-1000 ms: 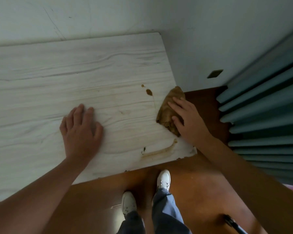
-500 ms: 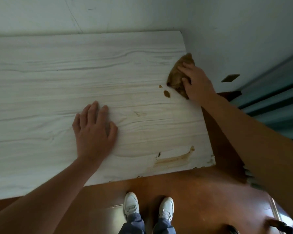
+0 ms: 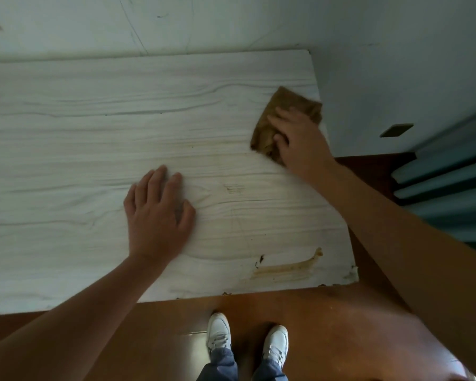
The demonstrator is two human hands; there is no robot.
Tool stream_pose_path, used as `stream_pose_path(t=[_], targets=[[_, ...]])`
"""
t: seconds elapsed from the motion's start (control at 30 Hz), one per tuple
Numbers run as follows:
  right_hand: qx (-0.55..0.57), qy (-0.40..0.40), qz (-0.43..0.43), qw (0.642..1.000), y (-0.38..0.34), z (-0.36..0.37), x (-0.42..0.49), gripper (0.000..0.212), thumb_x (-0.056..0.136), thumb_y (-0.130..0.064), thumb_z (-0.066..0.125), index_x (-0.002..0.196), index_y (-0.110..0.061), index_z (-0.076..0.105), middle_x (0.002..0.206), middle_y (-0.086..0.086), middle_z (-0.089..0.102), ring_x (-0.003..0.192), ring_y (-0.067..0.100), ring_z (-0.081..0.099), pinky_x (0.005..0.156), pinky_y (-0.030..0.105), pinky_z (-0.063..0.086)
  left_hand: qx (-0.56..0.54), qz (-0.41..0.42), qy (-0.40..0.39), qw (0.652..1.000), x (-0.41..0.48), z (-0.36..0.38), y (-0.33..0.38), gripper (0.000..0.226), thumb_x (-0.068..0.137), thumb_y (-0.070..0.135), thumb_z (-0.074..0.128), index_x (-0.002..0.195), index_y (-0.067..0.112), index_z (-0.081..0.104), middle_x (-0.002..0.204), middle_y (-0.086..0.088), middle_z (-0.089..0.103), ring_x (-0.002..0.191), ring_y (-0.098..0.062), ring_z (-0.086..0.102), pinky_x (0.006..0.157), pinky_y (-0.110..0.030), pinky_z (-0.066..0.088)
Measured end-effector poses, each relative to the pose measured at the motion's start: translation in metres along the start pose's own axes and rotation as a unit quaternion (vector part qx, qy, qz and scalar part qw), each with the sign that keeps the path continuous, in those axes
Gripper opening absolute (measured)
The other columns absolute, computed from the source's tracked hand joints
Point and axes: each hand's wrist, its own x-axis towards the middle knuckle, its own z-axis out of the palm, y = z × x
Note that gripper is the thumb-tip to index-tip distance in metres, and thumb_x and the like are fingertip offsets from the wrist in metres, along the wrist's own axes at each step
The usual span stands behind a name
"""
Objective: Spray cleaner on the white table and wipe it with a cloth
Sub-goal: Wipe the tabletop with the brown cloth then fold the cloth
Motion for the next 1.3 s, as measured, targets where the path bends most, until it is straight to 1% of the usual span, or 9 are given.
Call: stream_pose_path(t=[0.17, 0.3, 0.37, 0.43, 0.63, 0.77, 1.03, 1.23, 1.3], targets=[[-0.011, -0.054, -0.117, 0.992, -0.047, 0.016, -0.077, 0.05, 0.094, -0.018, 0.058, 0.143, -0.019, 0.052, 0.152, 0.004, 0.046, 0.143, 0.029, 0.036, 0.119, 0.042, 0.022, -0.004, 0.001, 0.002, 1.0, -0.001, -0.001, 0.0, 0.059, 0.093, 0.041, 0.043, 0.145, 0.016, 0.051, 0.157, -0.01, 0.043, 0.148, -0.031, 0.034, 0.121, -0.054, 0.026], [-0.07, -0.096, -0.184, 0.976, -0.035, 0.008, -0.097, 0.052, 0.096, -0.04, 0.049, 0.147, -0.027, 0.046, 0.155, -0.003, 0.042, 0.144, 0.021, 0.034, 0.118, 0.043, 0.027, -0.002, 0.003, 0.0, 1.0, -0.001, 0.0, -0.001, 0.058, 0.093, 0.042, 0.044, 0.146, 0.017, 0.051, 0.157, -0.01, 0.043, 0.148, -0.031, 0.034, 0.122, -0.053, 0.026], [-0.11, -0.097, -0.17, 0.975, -0.02, 0.0, -0.076, 0.057, 0.095, -0.053, 0.045, 0.146, -0.029, 0.046, 0.153, -0.003, 0.042, 0.141, 0.022, 0.036, 0.116, 0.045, 0.029, -0.001, 0.003, 0.002, 1.0, 0.0, 0.001, -0.001, 0.058, 0.093, 0.041, 0.044, 0.146, 0.017, 0.05, 0.157, -0.01, 0.043, 0.148, -0.031, 0.034, 0.122, -0.053, 0.025], [-0.123, -0.071, -0.123, 0.982, -0.008, -0.006, -0.048, 0.061, 0.091, -0.058, 0.041, 0.143, -0.027, 0.049, 0.148, -0.001, 0.046, 0.136, 0.026, 0.041, 0.11, 0.047, 0.033, -0.002, 0.003, 0.002, 1.0, 0.0, 0.001, -0.001, 0.057, 0.093, 0.041, 0.044, 0.145, 0.017, 0.05, 0.157, -0.01, 0.043, 0.148, -0.031, 0.034, 0.122, -0.053, 0.025], [-0.085, 0.044, 0.029, 0.995, -0.024, 0.021, -0.013, 0.051, 0.095, -0.045, 0.048, 0.142, -0.024, 0.052, 0.147, 0.001, 0.048, 0.134, 0.027, 0.038, 0.109, 0.046, 0.028, -0.004, 0.0, -0.005, 1.0, 0.0, 0.0, -0.002, 0.057, 0.095, 0.041, 0.043, 0.146, 0.017, 0.049, 0.158, -0.01, 0.042, 0.149, -0.03, 0.032, 0.123, -0.052, 0.023], [-0.068, 0.046, -0.012, 0.997, -0.048, 0.033, -0.043, 0.049, 0.096, -0.041, 0.05, 0.142, -0.023, 0.053, 0.147, 0.002, 0.048, 0.134, 0.027, 0.039, 0.111, 0.045, 0.029, -0.007, 0.0, -0.01, 1.0, -0.001, 0.0, -0.001, 0.057, 0.095, 0.042, 0.042, 0.146, 0.018, 0.048, 0.158, -0.009, 0.041, 0.149, -0.03, 0.032, 0.124, -0.052, 0.023], [-0.072, -0.015, -0.117, 0.99, -0.07, 0.036, -0.139, 0.049, 0.095, -0.043, 0.046, 0.14, -0.027, 0.056, 0.148, -0.003, 0.05, 0.134, 0.024, 0.043, 0.113, 0.042, 0.029, -0.016, 0.004, -0.008, 1.0, -0.003, 0.0, -0.002, 0.056, 0.095, 0.042, 0.043, 0.145, 0.018, 0.049, 0.158, -0.009, 0.042, 0.149, -0.029, 0.032, 0.124, -0.051, 0.023], [-0.103, -0.055, -0.118, 0.986, -0.07, 0.027, -0.153, 0.052, 0.095, -0.048, 0.041, 0.142, -0.029, 0.052, 0.15, -0.004, 0.047, 0.138, 0.022, 0.041, 0.114, 0.044, 0.033, -0.091, 0.016, 0.0, 0.996, -0.007, -0.009, -0.008, 0.052, 0.093, 0.038, 0.045, 0.137, 0.015, 0.059, 0.152, -0.008, 0.051, 0.144, -0.029, 0.041, 0.122, -0.049, 0.028], [-0.108, -0.06, -0.103, 0.987, -0.073, 0.026, -0.149, 0.054, 0.095, -0.049, 0.039, 0.144, -0.029, 0.049, 0.152, -0.004, 0.045, 0.139, 0.021, 0.039, 0.114, 0.044, 0.033, -0.071, 0.047, -0.008, 0.996, -0.015, -0.017, -0.019, 0.053, 0.093, 0.041, 0.043, 0.136, 0.014, 0.06, 0.15, -0.009, 0.053, 0.141, -0.03, 0.045, 0.118, -0.049, 0.032]])
